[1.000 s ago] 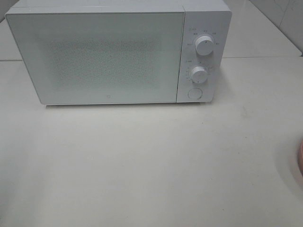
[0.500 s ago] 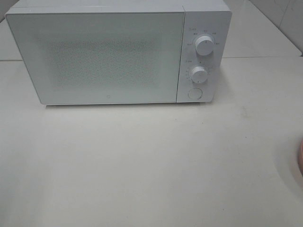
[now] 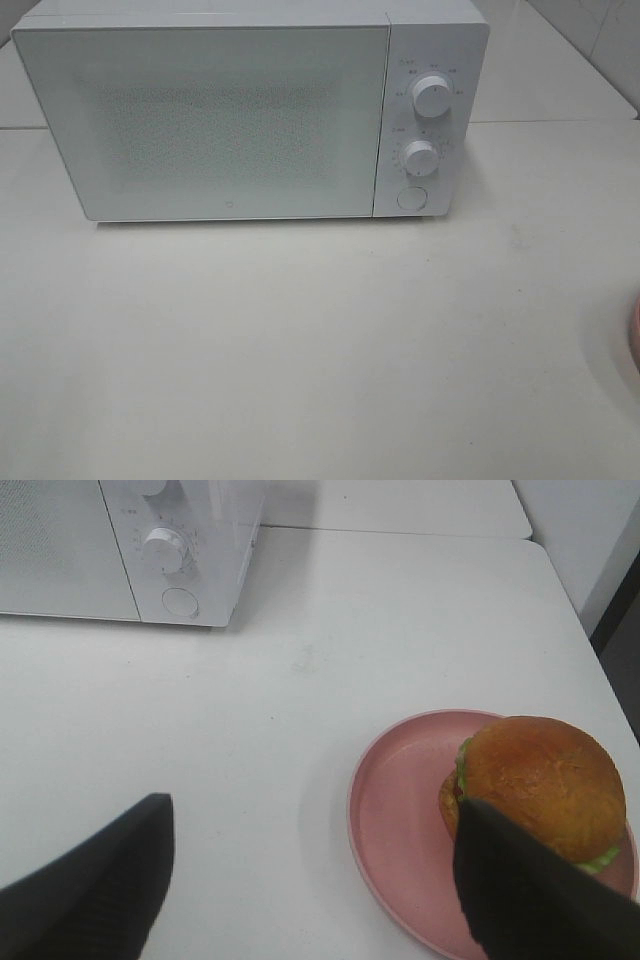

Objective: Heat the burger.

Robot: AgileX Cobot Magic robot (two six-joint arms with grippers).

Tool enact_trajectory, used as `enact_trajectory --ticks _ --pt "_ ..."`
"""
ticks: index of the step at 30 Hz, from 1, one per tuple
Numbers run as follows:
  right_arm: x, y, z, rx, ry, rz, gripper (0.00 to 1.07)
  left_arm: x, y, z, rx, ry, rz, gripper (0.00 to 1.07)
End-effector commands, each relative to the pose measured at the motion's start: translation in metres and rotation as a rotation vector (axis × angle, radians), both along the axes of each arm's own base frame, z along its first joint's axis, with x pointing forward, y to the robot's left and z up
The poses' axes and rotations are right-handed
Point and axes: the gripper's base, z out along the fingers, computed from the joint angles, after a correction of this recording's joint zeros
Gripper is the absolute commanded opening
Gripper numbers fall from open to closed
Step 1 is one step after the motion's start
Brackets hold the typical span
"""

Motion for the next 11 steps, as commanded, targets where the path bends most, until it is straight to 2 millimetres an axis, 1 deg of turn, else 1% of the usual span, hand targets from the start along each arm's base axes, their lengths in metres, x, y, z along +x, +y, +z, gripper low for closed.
enact_trajectory --ticks 1,11 --pt "-0.003 -0.0001 -0.0002 0.001 -0.038 -0.007 0.75 -0.003 0.0002 -0.0007 0.002 -0.028 0.004 0.98" --pt "-0.003 -0.0001 -0.0002 0.001 -0.038 -0.007 0.75 -0.003 0.0002 -0.0007 0.002 -0.028 0.005 0.98"
